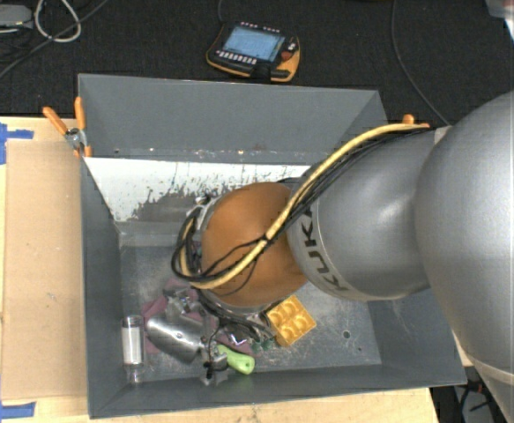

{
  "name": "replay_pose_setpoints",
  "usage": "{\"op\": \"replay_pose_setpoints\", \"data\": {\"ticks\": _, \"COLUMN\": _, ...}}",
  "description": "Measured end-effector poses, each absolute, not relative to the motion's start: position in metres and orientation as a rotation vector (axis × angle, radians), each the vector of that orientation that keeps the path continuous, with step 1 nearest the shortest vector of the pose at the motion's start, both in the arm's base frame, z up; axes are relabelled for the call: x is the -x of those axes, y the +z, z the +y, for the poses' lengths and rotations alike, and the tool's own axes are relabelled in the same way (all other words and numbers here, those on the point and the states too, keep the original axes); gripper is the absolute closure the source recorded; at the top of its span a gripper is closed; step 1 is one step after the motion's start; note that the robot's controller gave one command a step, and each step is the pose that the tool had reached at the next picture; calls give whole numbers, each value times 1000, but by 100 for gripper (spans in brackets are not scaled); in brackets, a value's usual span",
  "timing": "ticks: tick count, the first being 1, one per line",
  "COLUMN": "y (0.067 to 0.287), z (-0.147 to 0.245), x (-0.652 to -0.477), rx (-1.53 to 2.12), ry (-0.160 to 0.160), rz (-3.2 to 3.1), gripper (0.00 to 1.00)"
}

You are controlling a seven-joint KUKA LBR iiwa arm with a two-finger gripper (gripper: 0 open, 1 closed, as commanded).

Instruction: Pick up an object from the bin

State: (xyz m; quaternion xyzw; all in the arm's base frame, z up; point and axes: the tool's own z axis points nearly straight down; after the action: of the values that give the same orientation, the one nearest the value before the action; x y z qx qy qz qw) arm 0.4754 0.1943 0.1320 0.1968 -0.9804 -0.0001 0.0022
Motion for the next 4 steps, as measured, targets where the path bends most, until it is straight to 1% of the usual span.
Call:
{"op": "replay_pose_setpoints", "data": {"ticks": 1, "y": 117, "z": 202, "x": -505, "rx": -401, "ry": -2, "rz": -3122, "gripper": 0}}
{"op": "replay_pose_setpoints", "data": {"ticks": 2, "y": 94, "z": 131, "x": -487, "rx": -376, "ry": 2, "rz": -3113, "gripper": 0}}
{"op": "replay_pose_setpoints", "data": {"ticks": 3, "y": 71, "z": 162, "x": -485, "rx": -969, "ry": -4, "rz": -3005, "gripper": 100}}
{"op": "replay_pose_setpoints", "data": {"ticks": 4, "y": 71, "z": 163, "x": -485, "rx": -965, "ry": -5, "rz": -3006, "gripper": 100}}
